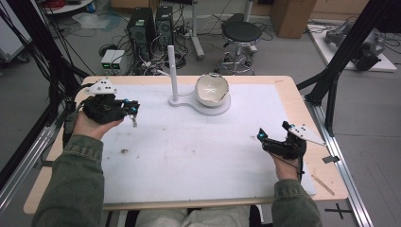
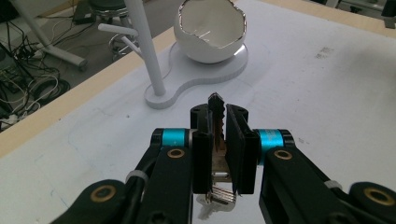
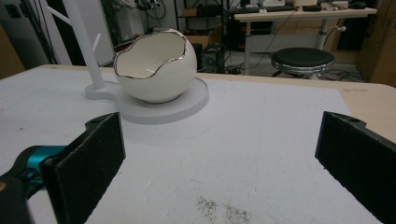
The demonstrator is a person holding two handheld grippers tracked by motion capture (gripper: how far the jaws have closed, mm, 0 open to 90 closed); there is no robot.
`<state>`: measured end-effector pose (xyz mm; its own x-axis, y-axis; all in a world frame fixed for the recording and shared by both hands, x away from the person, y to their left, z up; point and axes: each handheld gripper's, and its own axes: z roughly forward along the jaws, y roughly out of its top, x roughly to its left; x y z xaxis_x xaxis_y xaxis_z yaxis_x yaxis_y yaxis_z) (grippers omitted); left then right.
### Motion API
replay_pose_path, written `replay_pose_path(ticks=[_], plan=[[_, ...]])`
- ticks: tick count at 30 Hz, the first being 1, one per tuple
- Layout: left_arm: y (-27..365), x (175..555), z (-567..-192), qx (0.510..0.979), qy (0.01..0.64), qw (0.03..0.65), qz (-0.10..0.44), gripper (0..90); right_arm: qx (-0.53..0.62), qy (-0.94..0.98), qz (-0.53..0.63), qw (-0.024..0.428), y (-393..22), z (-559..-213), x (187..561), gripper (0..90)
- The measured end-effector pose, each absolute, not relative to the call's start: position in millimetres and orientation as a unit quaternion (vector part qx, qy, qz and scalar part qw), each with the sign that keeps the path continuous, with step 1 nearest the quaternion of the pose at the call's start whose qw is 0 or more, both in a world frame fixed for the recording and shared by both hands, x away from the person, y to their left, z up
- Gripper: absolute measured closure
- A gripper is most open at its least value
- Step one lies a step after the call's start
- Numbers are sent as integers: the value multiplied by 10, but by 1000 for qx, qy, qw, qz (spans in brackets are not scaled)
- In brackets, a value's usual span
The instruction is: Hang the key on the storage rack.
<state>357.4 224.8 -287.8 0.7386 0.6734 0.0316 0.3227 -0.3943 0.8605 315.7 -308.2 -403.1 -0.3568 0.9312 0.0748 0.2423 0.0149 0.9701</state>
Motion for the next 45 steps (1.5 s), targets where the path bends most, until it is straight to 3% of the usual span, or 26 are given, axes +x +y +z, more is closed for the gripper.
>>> replay_pose_path(ticks=[16, 31, 45], plan=[[2118, 3836, -2923, 813, 324, 440, 198, 808, 465, 634, 527, 323, -3076, -4036, 3160, 5], [1712, 4061, -2655, 825, 290, 441, 202, 808, 464, 634, 528, 322, -3079, -4038, 3158, 5], [1645, 4307, -2552, 813, 301, 452, 208, 808, 462, 636, 529, 319, -3082, -4048, 3153, 5]])
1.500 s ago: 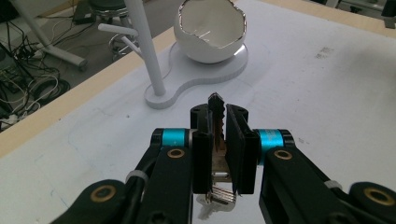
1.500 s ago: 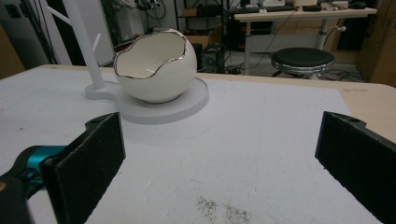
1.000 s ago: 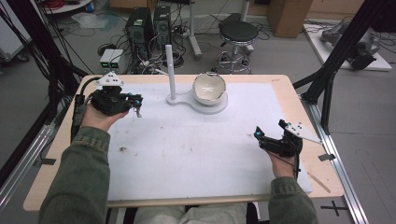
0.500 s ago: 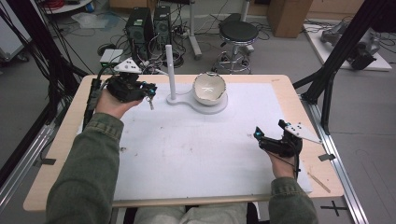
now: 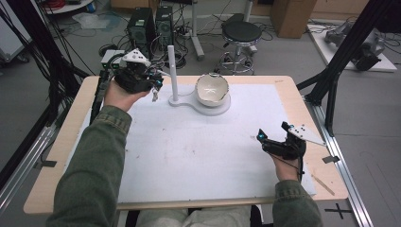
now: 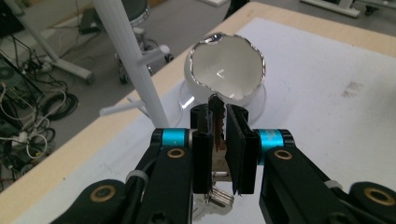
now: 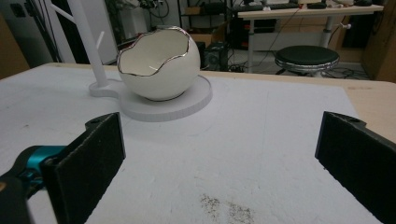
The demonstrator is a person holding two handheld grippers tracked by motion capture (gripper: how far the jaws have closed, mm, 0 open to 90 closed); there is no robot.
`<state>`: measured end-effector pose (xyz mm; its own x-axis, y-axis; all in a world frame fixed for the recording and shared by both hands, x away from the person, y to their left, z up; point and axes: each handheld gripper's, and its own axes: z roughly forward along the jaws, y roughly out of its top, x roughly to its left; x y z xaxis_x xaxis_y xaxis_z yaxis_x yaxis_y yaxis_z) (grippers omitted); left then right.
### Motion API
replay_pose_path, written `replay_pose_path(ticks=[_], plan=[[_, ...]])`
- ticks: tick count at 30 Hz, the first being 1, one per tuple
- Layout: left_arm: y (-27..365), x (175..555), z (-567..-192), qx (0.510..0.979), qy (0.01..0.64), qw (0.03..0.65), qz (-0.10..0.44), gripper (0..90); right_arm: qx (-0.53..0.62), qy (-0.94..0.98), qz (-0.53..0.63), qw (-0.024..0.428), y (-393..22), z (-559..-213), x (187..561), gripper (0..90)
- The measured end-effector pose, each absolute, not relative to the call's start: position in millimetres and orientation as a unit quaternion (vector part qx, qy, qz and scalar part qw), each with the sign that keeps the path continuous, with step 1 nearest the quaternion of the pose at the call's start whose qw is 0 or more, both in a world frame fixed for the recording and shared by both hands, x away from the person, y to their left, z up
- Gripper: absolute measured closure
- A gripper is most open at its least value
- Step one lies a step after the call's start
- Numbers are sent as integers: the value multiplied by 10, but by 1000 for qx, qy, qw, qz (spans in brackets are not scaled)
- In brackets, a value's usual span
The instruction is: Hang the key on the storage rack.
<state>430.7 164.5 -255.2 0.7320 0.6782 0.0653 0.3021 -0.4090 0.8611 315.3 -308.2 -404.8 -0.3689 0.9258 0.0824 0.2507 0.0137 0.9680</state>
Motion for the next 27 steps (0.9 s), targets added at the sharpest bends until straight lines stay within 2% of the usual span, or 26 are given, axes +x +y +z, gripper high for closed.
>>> replay_pose_path(ticks=[13, 27], plan=[[1581, 4477, -2415, 805, 298, 463, 221, 807, 465, 635, 529, 316, -3093, -4049, 3143, 5], [1472, 4787, -2483, 801, 306, 464, 222, 808, 468, 628, 535, 317, -3137, -4047, 3139, 5]])
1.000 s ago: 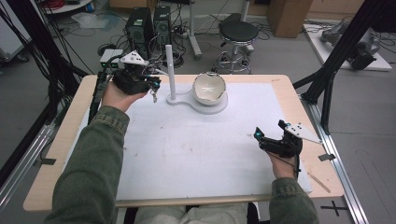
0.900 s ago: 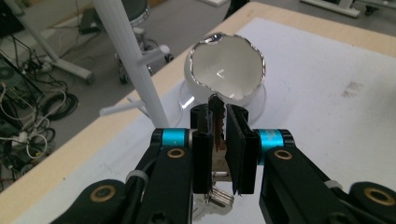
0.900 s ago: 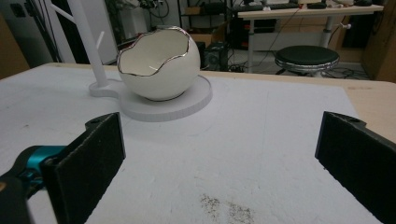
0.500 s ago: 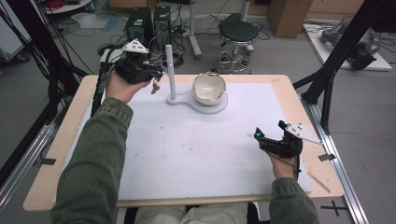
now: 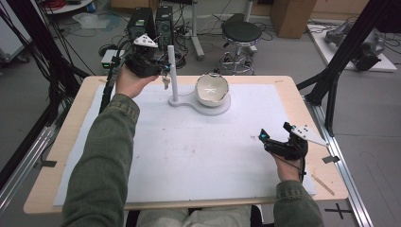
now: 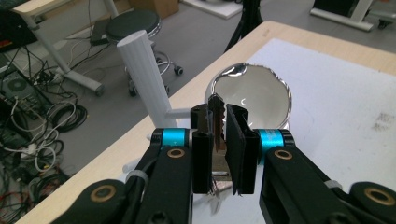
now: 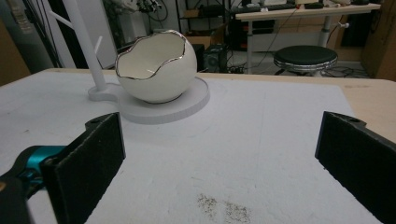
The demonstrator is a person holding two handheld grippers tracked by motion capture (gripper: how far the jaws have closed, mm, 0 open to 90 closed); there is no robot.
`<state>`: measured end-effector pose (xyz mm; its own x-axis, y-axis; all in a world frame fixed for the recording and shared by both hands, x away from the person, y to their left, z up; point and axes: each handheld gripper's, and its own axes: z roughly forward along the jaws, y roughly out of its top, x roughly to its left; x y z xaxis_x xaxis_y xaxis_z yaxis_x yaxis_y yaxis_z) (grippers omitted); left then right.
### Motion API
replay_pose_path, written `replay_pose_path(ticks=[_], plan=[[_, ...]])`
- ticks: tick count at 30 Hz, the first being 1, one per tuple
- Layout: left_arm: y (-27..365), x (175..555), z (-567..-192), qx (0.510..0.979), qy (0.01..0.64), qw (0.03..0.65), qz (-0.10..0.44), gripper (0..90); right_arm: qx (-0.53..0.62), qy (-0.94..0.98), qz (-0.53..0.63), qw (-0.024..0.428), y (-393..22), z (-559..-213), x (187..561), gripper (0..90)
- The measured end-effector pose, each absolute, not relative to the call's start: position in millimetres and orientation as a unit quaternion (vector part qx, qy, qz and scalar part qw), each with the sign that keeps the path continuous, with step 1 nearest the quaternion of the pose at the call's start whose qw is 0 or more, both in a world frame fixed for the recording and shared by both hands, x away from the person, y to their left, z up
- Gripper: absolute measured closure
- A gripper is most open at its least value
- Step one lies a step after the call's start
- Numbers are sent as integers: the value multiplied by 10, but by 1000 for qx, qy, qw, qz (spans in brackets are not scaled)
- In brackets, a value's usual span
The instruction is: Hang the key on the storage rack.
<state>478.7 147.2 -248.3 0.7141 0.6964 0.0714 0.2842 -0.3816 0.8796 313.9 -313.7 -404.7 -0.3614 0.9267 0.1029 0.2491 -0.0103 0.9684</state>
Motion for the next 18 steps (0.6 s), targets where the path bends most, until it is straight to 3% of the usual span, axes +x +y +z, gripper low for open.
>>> replay_pose_path(ticks=[18], plan=[[1297, 4907, -2352, 788, 289, 495, 227, 808, 469, 627, 535, 317, -3149, -4052, 3136, 5]])
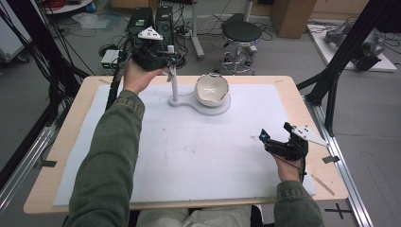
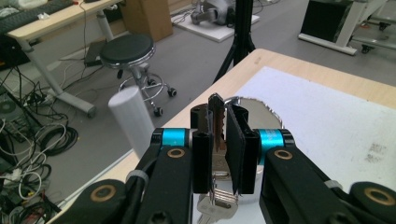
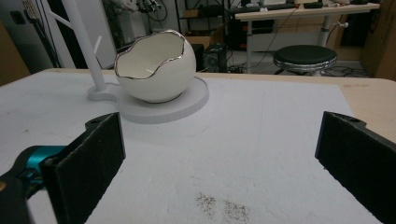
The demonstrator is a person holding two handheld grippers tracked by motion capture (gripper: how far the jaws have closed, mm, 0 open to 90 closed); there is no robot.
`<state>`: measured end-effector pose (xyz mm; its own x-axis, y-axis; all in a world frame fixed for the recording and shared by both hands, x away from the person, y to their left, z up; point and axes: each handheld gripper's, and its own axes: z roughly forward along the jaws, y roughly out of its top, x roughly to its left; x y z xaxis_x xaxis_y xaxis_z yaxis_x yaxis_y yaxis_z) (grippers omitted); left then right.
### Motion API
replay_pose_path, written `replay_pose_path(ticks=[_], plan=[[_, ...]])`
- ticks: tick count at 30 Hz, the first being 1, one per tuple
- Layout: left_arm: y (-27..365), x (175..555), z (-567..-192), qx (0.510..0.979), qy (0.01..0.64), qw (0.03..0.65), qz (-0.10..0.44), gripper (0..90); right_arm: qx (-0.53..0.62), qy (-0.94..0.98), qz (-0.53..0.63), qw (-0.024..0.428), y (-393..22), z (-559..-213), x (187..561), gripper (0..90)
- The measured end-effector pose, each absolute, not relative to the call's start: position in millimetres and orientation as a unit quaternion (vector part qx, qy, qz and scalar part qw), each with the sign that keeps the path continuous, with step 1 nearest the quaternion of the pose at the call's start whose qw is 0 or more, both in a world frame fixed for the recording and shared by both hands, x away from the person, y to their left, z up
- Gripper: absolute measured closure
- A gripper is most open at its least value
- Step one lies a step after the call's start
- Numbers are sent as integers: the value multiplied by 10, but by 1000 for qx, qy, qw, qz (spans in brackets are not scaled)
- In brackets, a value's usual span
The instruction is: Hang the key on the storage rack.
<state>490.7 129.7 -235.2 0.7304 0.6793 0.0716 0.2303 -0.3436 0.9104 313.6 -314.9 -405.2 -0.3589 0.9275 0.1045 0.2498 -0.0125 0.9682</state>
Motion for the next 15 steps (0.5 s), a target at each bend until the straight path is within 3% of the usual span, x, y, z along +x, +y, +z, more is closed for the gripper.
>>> replay_pose_path(ticks=[15], plan=[[1287, 5064, -2372, 779, 307, 493, 236, 807, 473, 624, 536, 315, -3179, -4054, 3115, 5]])
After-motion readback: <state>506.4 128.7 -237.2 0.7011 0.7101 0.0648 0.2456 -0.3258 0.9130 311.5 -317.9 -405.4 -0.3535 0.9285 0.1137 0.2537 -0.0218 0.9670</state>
